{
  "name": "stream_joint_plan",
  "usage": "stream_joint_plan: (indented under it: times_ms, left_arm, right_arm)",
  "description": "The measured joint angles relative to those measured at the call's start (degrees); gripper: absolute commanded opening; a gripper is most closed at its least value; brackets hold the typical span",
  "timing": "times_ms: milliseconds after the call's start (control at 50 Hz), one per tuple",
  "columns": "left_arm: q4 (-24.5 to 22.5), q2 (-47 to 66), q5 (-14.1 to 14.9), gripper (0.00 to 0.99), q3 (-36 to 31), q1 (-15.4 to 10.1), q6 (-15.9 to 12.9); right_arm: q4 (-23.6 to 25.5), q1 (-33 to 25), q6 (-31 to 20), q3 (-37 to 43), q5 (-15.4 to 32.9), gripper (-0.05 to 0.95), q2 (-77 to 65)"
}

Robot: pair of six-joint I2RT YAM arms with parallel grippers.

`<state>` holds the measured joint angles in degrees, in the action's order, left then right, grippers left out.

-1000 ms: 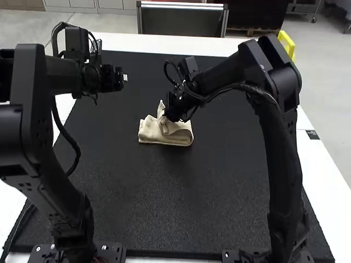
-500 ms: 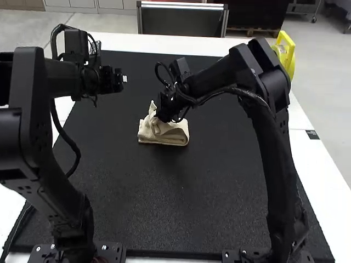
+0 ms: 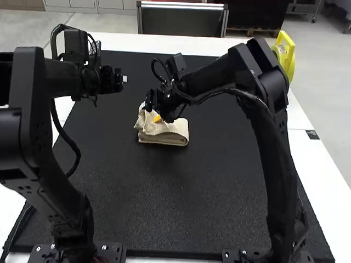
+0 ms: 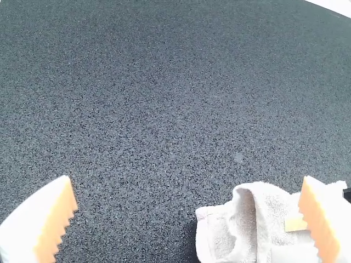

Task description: Fold the towel.

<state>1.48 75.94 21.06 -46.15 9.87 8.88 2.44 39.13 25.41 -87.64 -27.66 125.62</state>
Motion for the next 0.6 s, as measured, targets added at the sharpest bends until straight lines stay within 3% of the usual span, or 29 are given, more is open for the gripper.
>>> stream_joint_plan:
  times_ms: [200, 320, 480, 560, 600]
  left_arm:
    - [0.0, 0.0, 0.0, 0.959, 0.0, 0.0, 0.0]
    - [0.0, 0.0, 0.0, 0.959, 0.0, 0.0, 0.0]
    - [-0.1, 0.0, 0.0, 0.959, 0.0, 0.0, 0.0]
    - [-0.4, 0.0, 0.0, 0.959, 0.0, 0.0, 0.0]
    - [-0.5, 0.0, 0.0, 0.959, 0.0, 0.0, 0.0]
  right_arm:
    - [0.3, 0.0, -0.1, -1.9, 0.0, 0.87, 0.0]
    - [0.7, 0.0, -0.1, -2.5, 0.0, 0.76, 0.0]
    - [1.8, 0.0, -0.1, -2.1, 0.0, 0.44, -0.1]
    - [1.9, 0.0, -0.3, -1.1, 0.0, 0.10, -0.2]
    - [1.9, 0.0, -0.2, -0.6, 0.0, 0.02, -0.2]
